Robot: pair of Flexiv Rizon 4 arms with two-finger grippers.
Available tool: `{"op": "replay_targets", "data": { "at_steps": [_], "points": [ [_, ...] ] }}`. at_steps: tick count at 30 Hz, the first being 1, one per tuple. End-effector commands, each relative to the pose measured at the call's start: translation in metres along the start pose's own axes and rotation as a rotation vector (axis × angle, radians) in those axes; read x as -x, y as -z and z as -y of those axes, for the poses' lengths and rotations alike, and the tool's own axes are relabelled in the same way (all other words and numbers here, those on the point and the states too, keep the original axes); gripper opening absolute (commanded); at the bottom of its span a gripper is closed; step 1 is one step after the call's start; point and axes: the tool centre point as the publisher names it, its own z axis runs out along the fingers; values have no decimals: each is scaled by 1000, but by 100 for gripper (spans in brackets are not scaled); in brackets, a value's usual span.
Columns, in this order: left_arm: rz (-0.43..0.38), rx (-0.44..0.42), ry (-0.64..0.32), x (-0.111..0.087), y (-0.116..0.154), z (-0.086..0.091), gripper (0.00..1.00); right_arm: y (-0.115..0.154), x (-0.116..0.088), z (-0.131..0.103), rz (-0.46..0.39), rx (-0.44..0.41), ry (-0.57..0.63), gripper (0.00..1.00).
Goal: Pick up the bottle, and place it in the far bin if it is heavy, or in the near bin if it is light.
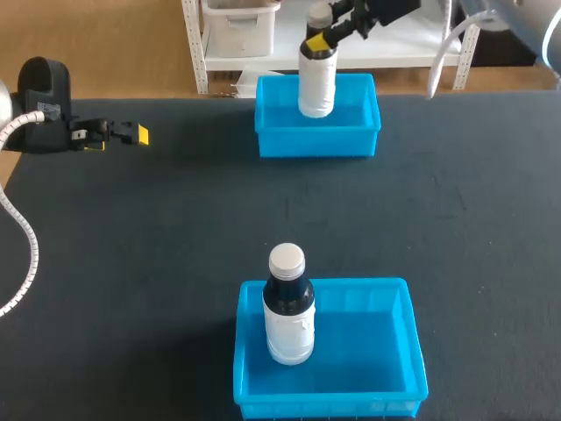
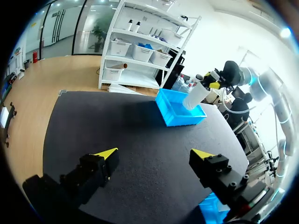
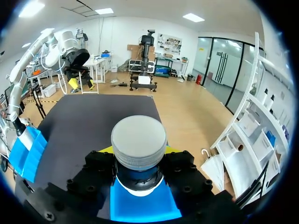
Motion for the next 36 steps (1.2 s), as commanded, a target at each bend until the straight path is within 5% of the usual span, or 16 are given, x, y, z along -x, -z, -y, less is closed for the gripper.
{"op": "replay_targets", "data": {
  "at_steps": [1, 23, 36],
  "points": [
    [0, 0, 0, 0, 0, 0, 100, -15, 3, 19, 4, 270, 4, 7],
    [0, 0, 0, 0, 0, 0, 100, -61, -12, 19, 29, 350, -29, 9],
    [0, 0, 0, 0, 0, 0, 100, -74, -19, 22, 18, 380, -51, 22]
  ]
}}
